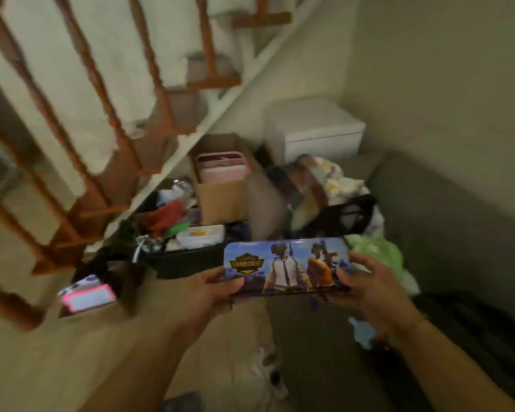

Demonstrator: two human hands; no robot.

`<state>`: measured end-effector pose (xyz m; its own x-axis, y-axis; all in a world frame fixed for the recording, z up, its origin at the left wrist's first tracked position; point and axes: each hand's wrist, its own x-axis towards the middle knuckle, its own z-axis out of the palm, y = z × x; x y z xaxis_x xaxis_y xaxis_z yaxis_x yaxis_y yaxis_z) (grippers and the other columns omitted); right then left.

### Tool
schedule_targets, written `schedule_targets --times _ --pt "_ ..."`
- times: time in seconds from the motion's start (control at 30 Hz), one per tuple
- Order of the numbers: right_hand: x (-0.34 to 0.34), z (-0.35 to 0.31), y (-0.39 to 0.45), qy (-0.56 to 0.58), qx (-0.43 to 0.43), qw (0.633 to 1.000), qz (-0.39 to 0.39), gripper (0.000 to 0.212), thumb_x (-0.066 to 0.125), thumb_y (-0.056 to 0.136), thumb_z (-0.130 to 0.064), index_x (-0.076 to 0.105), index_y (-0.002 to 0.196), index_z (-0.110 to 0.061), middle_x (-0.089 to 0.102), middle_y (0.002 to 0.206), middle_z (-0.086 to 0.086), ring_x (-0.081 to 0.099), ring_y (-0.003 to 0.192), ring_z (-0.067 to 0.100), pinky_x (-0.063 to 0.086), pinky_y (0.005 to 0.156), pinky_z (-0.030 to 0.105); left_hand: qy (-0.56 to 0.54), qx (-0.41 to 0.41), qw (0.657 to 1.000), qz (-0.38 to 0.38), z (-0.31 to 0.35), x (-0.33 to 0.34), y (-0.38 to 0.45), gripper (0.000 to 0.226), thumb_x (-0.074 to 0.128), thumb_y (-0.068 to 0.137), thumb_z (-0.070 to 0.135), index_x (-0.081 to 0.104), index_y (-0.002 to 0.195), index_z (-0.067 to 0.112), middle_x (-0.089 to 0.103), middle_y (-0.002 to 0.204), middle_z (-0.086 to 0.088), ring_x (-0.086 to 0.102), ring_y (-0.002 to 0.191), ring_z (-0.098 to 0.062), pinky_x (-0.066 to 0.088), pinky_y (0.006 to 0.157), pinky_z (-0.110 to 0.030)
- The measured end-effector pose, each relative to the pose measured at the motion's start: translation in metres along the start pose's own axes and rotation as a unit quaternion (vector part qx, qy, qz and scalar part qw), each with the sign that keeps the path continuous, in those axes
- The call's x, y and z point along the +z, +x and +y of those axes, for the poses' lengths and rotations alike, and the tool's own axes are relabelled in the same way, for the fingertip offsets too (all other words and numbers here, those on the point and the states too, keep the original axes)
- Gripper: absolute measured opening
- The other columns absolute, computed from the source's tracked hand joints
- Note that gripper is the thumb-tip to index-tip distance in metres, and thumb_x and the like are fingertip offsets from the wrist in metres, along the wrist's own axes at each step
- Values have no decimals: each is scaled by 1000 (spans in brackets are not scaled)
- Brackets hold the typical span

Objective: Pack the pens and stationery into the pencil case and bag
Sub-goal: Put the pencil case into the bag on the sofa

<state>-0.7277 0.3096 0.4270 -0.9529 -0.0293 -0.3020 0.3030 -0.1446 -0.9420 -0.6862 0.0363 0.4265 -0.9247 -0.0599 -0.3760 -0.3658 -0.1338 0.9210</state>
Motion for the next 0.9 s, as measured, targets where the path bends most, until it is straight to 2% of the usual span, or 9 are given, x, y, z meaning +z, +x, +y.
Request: schedule_targets --times 0.13,0.27,0.33,0.4,0.5,0.63,0.73,0.8,0.9 --pt "-110 -5 -33 51 -12 992 118 35 58 89 -3 50 120 -17 67 106 14 70 88 30 57 73 47 21 -29 991 -127 3 119 38 17 63 84 -3 68 99 1 74 86 -13 70 63 -17 51 49 -22" --pt "-199 6 -66 81 -29 976 203 35 57 91 -6 52 123 -18 68 111 10 69 94 27 57 74 43 71 -47 969 -233 -9 224 58 28 70 75 3 67 102 -2 74 93 -17 68 73 -25 49 60 -31" --pt "-239 14 -78 89 -30 964 247 32 57 91 -7 54 121 -18 69 108 9 69 94 27 57 75 44 96 -59 957 -267 -21 271 66 19 68 78 2 68 97 1 74 90 -15 69 69 -22 53 59 -28" --pt "-274 21 -86 110 -24 952 283 31 57 91 -6 56 120 -14 71 104 10 70 91 27 57 74 43 113 -75 947 -293 -31 312 70 15 64 84 0 69 97 3 74 94 -16 70 74 -23 55 70 -31" --pt "-313 32 -92 142 6 943 301 26 57 90 -2 59 116 -3 72 99 13 69 92 28 56 74 40 149 -91 930 -324 -46 358 80 22 65 84 2 67 106 2 72 103 -18 64 89 -32 45 91 -44" --pt "-340 49 -90 208 32 930 302 32 65 82 -4 60 113 -4 72 102 14 68 94 30 56 73 40 209 -93 910 -347 -65 403 95 16 66 85 5 68 101 5 74 89 -9 68 74 -20 48 65 -29" --pt "-356 67 -86 268 41 908 319 37 66 75 -8 59 111 -5 73 97 13 68 91 30 59 62 39 254 -83 887 -376 -83 430 109 12 68 85 13 70 97 14 75 86 -4 69 72 -18 44 63 -28" --pt "-369 80 -85 319 51 879 352 33 65 76 -4 59 108 -5 71 95 17 65 89 30 60 60 42 302 -55 860 -408 -99 448 122 11 68 86 21 72 96 18 76 88 -1 70 76 -16 49 70 -31" --pt "-391 101 -82 361 43 835 414 51 79 61 -2 60 109 -4 72 90 17 70 77 28 58 58 42 403 8 794 -456 -128 475 152 20 59 92 35 73 92 22 74 88 5 66 81 -7 52 82 -31"
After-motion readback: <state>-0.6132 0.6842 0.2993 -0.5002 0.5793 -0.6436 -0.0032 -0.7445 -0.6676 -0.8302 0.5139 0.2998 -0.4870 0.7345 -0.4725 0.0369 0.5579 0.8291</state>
